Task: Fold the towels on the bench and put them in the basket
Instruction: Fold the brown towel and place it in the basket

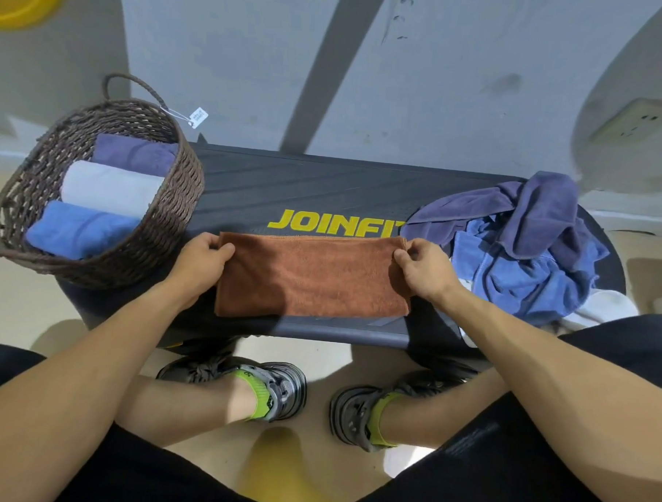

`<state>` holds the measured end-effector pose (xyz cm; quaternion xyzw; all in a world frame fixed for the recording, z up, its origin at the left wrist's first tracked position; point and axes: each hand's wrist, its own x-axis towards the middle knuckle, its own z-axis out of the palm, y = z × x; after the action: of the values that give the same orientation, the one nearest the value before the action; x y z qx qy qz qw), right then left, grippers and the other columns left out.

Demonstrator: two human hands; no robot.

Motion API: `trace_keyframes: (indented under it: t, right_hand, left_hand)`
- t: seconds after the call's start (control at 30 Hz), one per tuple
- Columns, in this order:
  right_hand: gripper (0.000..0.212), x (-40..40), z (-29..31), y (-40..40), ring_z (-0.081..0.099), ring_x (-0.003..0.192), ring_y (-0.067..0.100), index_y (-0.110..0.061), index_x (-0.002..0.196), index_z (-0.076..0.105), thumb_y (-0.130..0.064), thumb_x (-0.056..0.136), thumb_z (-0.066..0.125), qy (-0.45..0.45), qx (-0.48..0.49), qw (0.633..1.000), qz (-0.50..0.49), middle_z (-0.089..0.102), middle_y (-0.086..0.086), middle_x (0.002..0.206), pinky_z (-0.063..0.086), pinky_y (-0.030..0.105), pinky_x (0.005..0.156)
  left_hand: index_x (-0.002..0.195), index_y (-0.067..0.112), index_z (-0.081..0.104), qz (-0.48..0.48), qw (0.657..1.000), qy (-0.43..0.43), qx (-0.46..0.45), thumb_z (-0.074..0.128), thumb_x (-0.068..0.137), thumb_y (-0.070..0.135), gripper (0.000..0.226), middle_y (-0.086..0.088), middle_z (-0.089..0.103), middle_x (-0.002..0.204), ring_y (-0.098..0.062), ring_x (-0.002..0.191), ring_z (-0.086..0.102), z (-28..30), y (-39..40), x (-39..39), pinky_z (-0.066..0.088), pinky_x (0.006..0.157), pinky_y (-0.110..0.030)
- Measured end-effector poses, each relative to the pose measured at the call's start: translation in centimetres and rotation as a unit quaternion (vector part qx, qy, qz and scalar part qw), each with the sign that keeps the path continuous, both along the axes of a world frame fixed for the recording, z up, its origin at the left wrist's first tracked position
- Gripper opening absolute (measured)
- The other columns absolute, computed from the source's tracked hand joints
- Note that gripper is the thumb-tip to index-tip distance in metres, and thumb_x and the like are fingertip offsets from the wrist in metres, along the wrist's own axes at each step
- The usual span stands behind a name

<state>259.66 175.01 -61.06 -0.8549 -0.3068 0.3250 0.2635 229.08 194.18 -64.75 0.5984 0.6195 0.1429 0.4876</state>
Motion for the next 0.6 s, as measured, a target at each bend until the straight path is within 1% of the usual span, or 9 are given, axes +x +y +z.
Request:
trace_keyframes:
  t: [0.03,0.07,0.13,0.23,0.37,0.43,0.5,0.53,0.6]
  right_hand:
    - [0.021,-0.1,-0.2,0.0,0.064,0.095,0.033,-0.007,0.098,0.062,-0.025,0.100,0.051,-0.027,-0.006,1.000,-0.001,0.068,0.012,0.094,0.043,0.031,0.075]
    - [0.023,-0.2,-0.4,0.0,0.062,0.098,0.033,-0.006,0.102,0.061,-0.025,0.100,0.049,-0.043,-0.008,0.999,-0.010,0.068,0.013,0.098,0.039,0.029,0.075]
    - [0.026,-0.3,-0.6,0.0,0.060,0.102,0.034,-0.005,0.108,0.059,-0.026,0.101,0.045,-0.055,-0.005,0.998,-0.024,0.067,0.017,0.107,0.036,0.029,0.076]
    - [0.027,-0.4,-0.6,0.2,0.060,0.104,0.035,-0.005,0.107,0.058,-0.030,0.102,0.048,-0.070,-0.008,0.997,-0.013,0.067,0.018,0.108,0.036,0.030,0.074]
    - [0.030,-0.3,-0.7,0.8,0.063,0.098,0.031,-0.005,0.101,0.061,-0.035,0.097,0.058,-0.090,-0.031,0.995,-0.006,0.070,0.012,0.099,0.049,0.036,0.082]
    - [0.035,-0.2,-0.5,1.0,0.065,0.091,0.031,-0.001,0.094,0.065,-0.035,0.096,0.061,-0.098,-0.040,0.994,0.001,0.071,0.013,0.091,0.052,0.041,0.083]
    - [0.042,-0.1,-0.3,1.0,0.066,0.080,0.032,0.004,0.082,0.067,-0.035,0.096,0.061,-0.105,-0.039,0.994,0.012,0.070,0.015,0.080,0.053,0.043,0.079]
    - [0.047,0.0,-0.2,1.0,0.066,0.075,0.032,0.005,0.076,0.066,-0.036,0.096,0.060,-0.107,-0.042,0.993,0.018,0.069,0.015,0.074,0.054,0.042,0.076]
    - [0.053,0.1,0.1,0.9,0.064,0.064,0.030,0.000,0.062,0.058,-0.040,0.097,0.058,-0.103,-0.059,0.992,0.033,0.063,0.012,0.062,0.051,0.038,0.066]
  left_hand:
    - [0.085,0.024,0.060,0.000,1.000,0.000,-0.003,0.061,0.095,0.024,0.010,-0.002,0.070,0.090,-0.018,0.080,0.066,-0.1,0.1,0.0,0.056,0.076,-0.041]
    - [0.085,0.023,0.058,-0.001,1.000,-0.001,-0.008,0.060,0.095,0.024,0.010,-0.005,0.069,0.092,-0.023,0.082,0.066,-0.1,0.2,0.0,0.056,0.077,-0.045]
    - [0.085,0.023,0.057,0.001,1.000,0.001,-0.011,0.058,0.096,0.024,0.010,-0.008,0.068,0.092,-0.028,0.083,0.065,-0.1,0.4,-0.1,0.056,0.076,-0.050]
    - [0.082,0.022,0.061,0.017,1.000,0.015,-0.006,0.064,0.091,0.027,0.011,-0.006,0.070,0.086,-0.027,0.080,0.067,-0.1,0.4,0.0,0.059,0.073,-0.050]
    - [0.076,0.022,0.063,0.010,0.999,0.043,0.012,0.070,0.087,0.031,0.016,-0.001,0.069,0.077,-0.024,0.074,0.068,0.2,0.2,0.3,0.059,0.070,-0.046]
    - [0.073,0.020,0.063,0.005,0.999,0.046,0.004,0.071,0.088,0.029,0.019,-0.003,0.068,0.075,-0.021,0.067,0.068,0.6,0.1,0.4,0.059,0.062,-0.042]
    - [0.070,0.015,0.063,0.012,0.999,0.022,-0.036,0.068,0.092,0.026,0.025,-0.006,0.068,0.068,-0.016,0.052,0.068,1.3,0.0,0.4,0.056,0.046,-0.033]
    - [0.070,0.012,0.063,0.014,0.998,0.011,-0.060,0.066,0.093,0.027,0.028,-0.008,0.068,0.065,-0.015,0.047,0.067,1.8,-0.1,0.3,0.053,0.040,-0.029]
    - [0.074,0.010,0.063,0.001,0.996,0.025,-0.088,0.065,0.094,0.031,0.029,-0.011,0.069,0.065,-0.019,0.046,0.066,2.9,-0.5,-0.1,0.050,0.039,-0.025]
